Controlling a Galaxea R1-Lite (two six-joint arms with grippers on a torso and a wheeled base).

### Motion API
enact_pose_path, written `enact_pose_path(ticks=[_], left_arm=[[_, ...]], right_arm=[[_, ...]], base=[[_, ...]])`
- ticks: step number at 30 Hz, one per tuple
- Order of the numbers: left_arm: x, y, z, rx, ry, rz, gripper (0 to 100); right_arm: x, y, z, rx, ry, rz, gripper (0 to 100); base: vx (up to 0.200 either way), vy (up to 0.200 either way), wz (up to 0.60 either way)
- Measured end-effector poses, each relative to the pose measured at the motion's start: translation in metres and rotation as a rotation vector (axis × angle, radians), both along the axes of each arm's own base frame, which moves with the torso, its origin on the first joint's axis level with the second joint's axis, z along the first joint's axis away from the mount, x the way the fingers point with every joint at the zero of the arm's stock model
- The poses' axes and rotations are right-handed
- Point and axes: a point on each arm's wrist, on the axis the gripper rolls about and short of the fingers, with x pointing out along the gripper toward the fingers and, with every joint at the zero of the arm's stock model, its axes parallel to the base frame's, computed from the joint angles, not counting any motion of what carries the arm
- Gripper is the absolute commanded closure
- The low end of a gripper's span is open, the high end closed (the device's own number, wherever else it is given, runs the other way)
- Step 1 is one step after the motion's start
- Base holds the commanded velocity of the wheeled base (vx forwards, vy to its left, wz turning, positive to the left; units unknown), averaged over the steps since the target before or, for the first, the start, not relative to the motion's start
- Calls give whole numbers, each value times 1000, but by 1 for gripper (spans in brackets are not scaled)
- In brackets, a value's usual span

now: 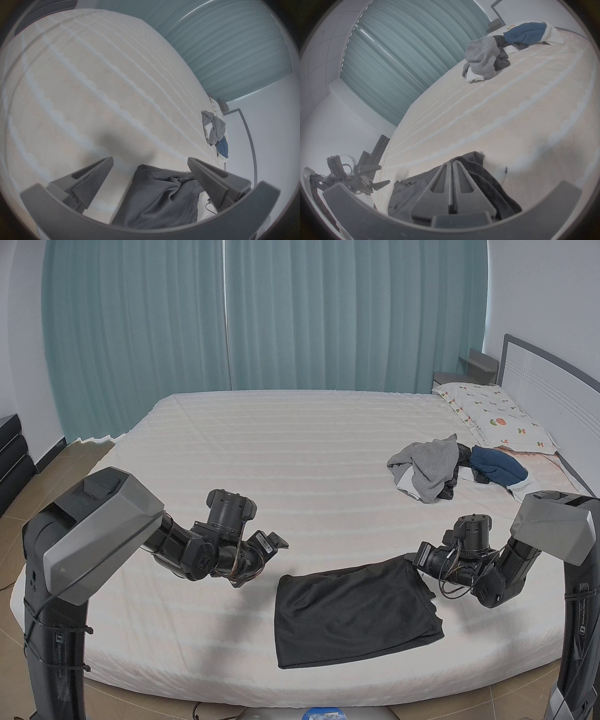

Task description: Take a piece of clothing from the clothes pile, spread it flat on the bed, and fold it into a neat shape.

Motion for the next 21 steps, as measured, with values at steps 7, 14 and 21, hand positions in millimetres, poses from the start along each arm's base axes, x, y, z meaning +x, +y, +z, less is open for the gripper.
enact_pose_path(ticks=[7,14,21], left_arm=[[-1,-20,-18,53,9,-70,0],[-1,-26,-27,71,14,-91,100],[-1,-27,-31,102,3,-63,100]], right_arm=[[-1,-2,2,20,6,-14,100],[-2,-3,1,20,11,-14,100],[-2,-3,-1,19,16,-14,100]], base=[[0,0,0],[0,0,0],[0,0,0]])
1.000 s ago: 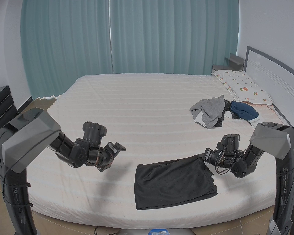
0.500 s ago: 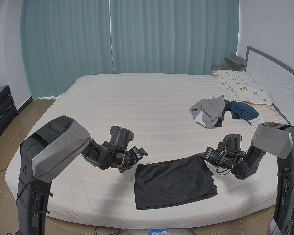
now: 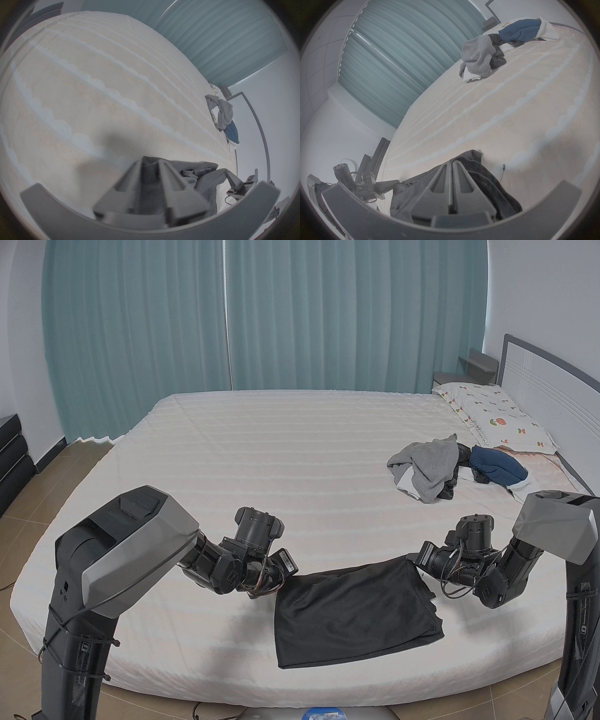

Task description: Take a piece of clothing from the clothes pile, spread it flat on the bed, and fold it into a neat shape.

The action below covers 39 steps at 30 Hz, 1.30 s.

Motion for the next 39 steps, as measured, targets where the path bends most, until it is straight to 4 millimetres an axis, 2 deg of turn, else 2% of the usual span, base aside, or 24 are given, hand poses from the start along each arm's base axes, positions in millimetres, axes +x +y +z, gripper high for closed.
enact_pose_path(ticks=[27,37,38,39], left_arm=[[0,5,-2,10,2,142,100],[1,6,-2,8,3,145,100],[1,6,-2,8,3,145,0],[1,6,-2,8,3,145,0]], right_arm=[[14,-15,-12,4,2,-47,100],[15,-12,-14,45,27,-61,100],[15,-12,-15,45,28,-62,100],[15,-12,-15,44,29,-61,100]], base=[[0,0,0],[0,0,0],[0,0,0],[0,0,0]])
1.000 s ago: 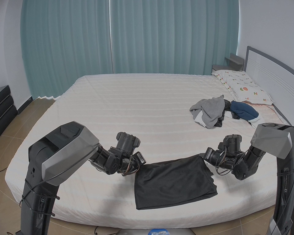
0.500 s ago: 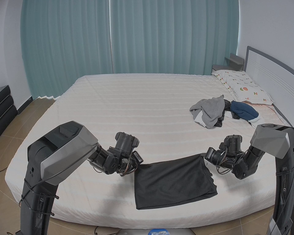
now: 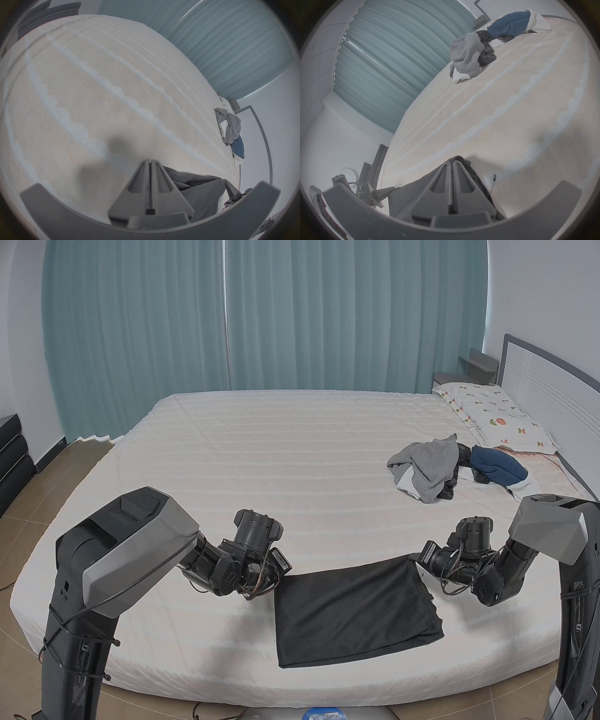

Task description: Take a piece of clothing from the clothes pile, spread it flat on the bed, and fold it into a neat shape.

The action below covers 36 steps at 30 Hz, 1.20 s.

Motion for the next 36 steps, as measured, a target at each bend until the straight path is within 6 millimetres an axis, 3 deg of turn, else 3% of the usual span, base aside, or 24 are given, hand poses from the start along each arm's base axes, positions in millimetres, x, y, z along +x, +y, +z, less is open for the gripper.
enact_pose_path(ticks=[4,5,18,27,36], left_arm=[[0,0,1,-2,-1,1,0],[0,0,1,-2,-2,1,0],[-2,4,4,-13,6,12,0],[-23,15,20,-31,41,7,0],[-47,19,30,-56,85,-5,0]], right_arm=[[0,0,-2,0,5,0,100],[0,0,-2,-1,7,0,0],[-10,-7,6,9,21,-2,0],[-55,-13,25,50,88,101,0],[-99,-20,22,-43,144,190,0]], base=[[0,0,0],[0,0,0],[0,0,0],[-67,0,0],[-67,0,0]])
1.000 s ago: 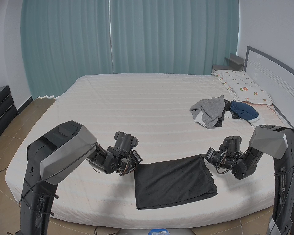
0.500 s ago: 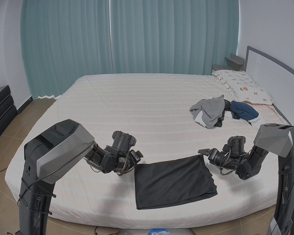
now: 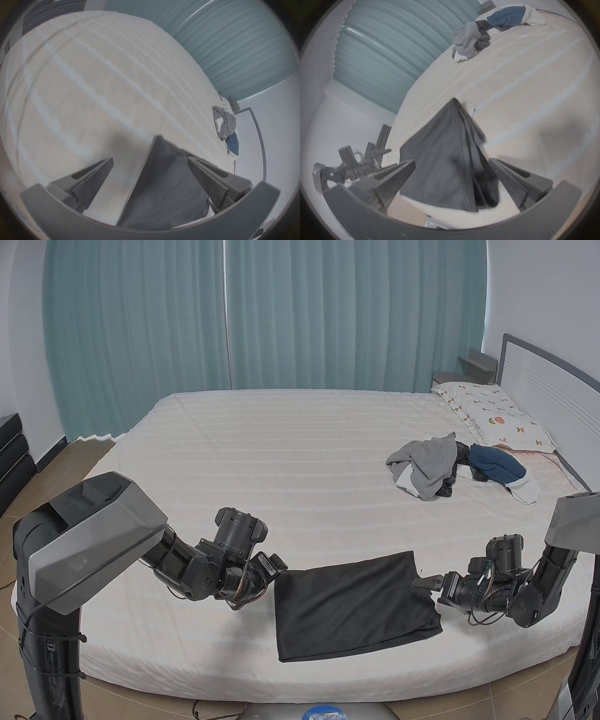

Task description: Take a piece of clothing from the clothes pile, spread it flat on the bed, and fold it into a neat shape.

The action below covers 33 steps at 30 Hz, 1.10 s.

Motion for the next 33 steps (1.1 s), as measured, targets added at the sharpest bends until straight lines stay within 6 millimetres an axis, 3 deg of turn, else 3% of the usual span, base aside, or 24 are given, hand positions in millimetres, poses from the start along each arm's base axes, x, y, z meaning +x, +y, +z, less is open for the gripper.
enact_pose_path(ticks=[6,16,17,33], left_arm=[[-5,3,0,-22,22,-17,0],[-1,7,1,-28,16,-7,0],[1,7,2,-29,14,-5,0],[7,15,4,-63,21,13,0]], right_arm=[[-14,-2,4,-15,-3,40,0],[-5,3,3,-13,-25,54,0],[-4,4,2,-15,-25,58,100],[-16,-11,-13,-140,-12,111,100]], base=[[0,0,0],[0,0,0],[0,0,0],[0,0,0]])
